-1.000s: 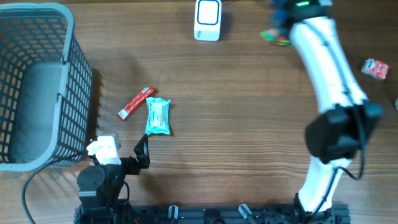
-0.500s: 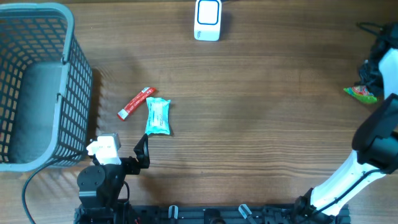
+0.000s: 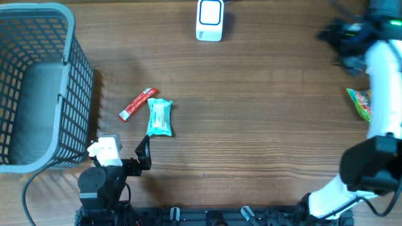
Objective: Scan the item barcode
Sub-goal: 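Place the Haribo bag at the right edge beside the orange box, then reach the right gripper toward the mint-green wipes pack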
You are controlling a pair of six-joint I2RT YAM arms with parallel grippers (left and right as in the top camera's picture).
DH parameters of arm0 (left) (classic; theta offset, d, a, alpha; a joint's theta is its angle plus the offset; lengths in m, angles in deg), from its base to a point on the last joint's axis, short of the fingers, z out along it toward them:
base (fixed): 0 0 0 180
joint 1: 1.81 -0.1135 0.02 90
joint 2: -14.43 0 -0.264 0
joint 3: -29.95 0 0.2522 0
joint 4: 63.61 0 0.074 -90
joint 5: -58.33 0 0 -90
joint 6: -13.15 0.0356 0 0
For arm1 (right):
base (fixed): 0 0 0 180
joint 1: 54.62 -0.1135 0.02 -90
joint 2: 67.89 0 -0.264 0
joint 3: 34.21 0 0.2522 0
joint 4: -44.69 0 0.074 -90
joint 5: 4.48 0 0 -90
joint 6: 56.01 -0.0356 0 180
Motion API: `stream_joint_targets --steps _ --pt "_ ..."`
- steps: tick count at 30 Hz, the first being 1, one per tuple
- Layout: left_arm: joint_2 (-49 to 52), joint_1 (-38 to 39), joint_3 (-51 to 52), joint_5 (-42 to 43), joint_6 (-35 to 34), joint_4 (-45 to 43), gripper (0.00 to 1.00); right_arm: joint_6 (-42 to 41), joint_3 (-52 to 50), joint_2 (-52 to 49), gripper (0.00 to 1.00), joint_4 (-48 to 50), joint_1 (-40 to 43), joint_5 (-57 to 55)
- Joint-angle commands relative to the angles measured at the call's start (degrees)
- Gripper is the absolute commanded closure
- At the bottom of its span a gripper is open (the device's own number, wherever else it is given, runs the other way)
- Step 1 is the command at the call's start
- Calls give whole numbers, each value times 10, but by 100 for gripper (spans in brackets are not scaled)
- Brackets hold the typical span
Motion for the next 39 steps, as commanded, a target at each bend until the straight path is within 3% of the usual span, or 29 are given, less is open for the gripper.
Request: stream_joint_targets --steps 1,8,9,10,11,13,16,31,35,39 --pt "-4 3 0 -5 -1 -2 0 23 -23 -21 0 11 -148 110" --pt "-4 3 0 -5 -1 -2 0 -30 -33 -102 0 132 -403 110" --pt "-4 3 0 -5 -1 -2 0 -49 -33 -116 8 141 -416 111" --pt "-4 3 0 -5 -1 -2 0 -65 -33 -137 26 157 -430 125" --pt "-4 3 0 -5 -1 -2 0 -66 -33 -150 35 169 -439 143" --pt "-4 2 0 -5 -1 -2 0 -66 -33 -179 35 196 -458 188" --pt "-4 3 0 -5 -1 -2 0 -66 -33 -207 26 215 -480 214" --pt "-4 2 0 -5 -1 -2 0 -66 -38 -268 28 236 -506 190" --pt "-4 3 0 -5 -1 -2 0 -66 -38 -280 40 242 -509 187" --pt "-4 2 0 -5 -1 -2 0 -67 -38 -280 75 256 -509 163"
